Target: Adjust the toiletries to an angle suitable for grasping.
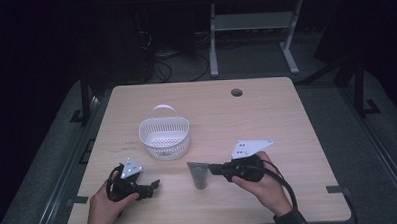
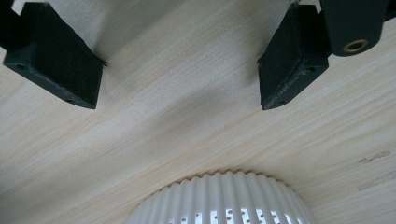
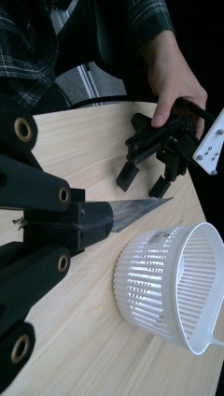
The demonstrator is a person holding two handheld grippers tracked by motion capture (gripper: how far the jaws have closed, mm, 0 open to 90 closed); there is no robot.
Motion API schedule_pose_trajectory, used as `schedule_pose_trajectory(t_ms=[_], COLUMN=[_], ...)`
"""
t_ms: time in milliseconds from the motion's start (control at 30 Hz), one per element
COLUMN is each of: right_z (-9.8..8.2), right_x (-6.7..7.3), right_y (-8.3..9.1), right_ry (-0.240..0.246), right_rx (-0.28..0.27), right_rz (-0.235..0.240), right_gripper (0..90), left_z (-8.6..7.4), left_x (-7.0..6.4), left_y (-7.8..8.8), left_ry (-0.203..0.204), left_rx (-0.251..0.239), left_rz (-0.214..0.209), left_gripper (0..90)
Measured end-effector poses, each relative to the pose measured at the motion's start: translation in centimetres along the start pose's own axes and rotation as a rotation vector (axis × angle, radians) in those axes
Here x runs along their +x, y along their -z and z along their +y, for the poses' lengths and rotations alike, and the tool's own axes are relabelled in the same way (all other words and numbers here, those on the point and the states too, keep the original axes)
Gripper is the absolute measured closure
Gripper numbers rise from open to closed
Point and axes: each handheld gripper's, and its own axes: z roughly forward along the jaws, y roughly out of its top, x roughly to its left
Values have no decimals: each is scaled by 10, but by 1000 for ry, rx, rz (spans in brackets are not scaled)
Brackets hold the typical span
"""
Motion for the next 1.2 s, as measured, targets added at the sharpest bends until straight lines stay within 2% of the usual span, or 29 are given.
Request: schedule_pose_trajectory(t_ms=[1200], right_z=[3], right_x=[-11], right_y=[-3], right_ry=[-7], right_rx=[0], right_rz=[-52], right_gripper=[900], left_z=[0], left_x=[0], left_y=[0], left_ry=[-1], left_rx=[2], left_rz=[-1], left_gripper=[127])
